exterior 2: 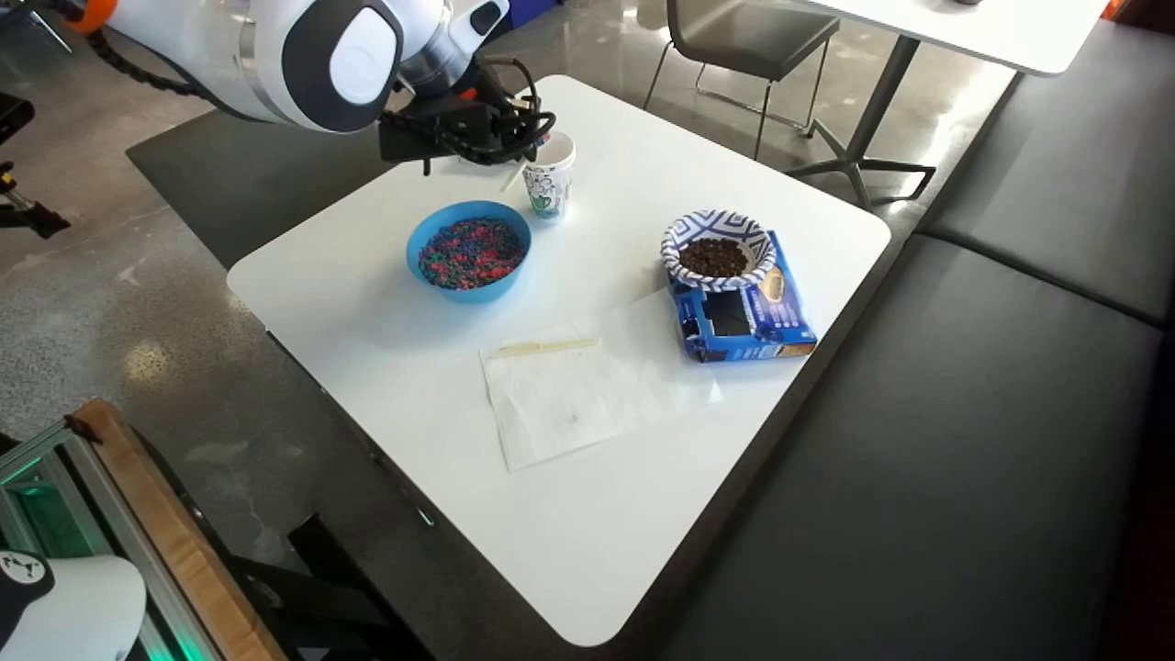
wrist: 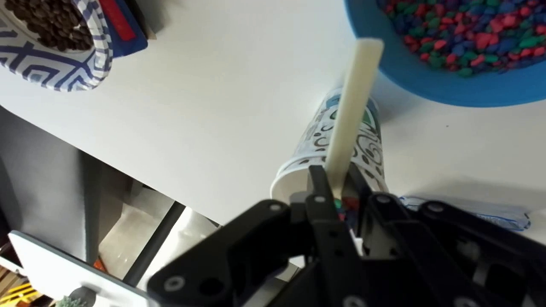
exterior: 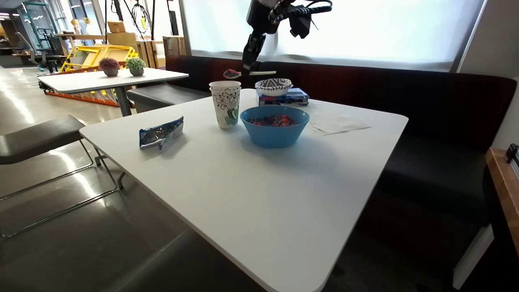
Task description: Use the white spoon to place some cereal from the blue bowl into the coffee cup then put the spoon back on the napkin.
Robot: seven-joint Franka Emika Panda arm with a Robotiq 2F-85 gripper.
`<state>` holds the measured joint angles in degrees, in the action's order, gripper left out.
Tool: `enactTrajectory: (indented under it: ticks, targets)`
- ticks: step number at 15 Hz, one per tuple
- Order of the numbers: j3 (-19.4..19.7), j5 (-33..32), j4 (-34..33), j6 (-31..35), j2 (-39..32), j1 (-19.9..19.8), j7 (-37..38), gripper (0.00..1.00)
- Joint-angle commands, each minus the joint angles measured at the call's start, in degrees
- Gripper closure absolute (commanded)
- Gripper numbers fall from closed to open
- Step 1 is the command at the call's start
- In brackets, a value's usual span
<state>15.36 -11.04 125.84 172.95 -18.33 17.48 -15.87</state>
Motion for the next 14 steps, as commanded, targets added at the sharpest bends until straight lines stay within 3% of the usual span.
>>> enactTrajectory:
  ticks: [1,9,14]
  targets:
    - [6.5,-6.3,-1.08,-1.62,-1.15,6.95,4.33,0.96]
    - [19.76,-15.95,-3.61,-2.34,-4.76,19.75,10.25,0.96]
    - [24.93,-18.07,-4.23,-4.64,-6.72,25.16,11.88,0.96]
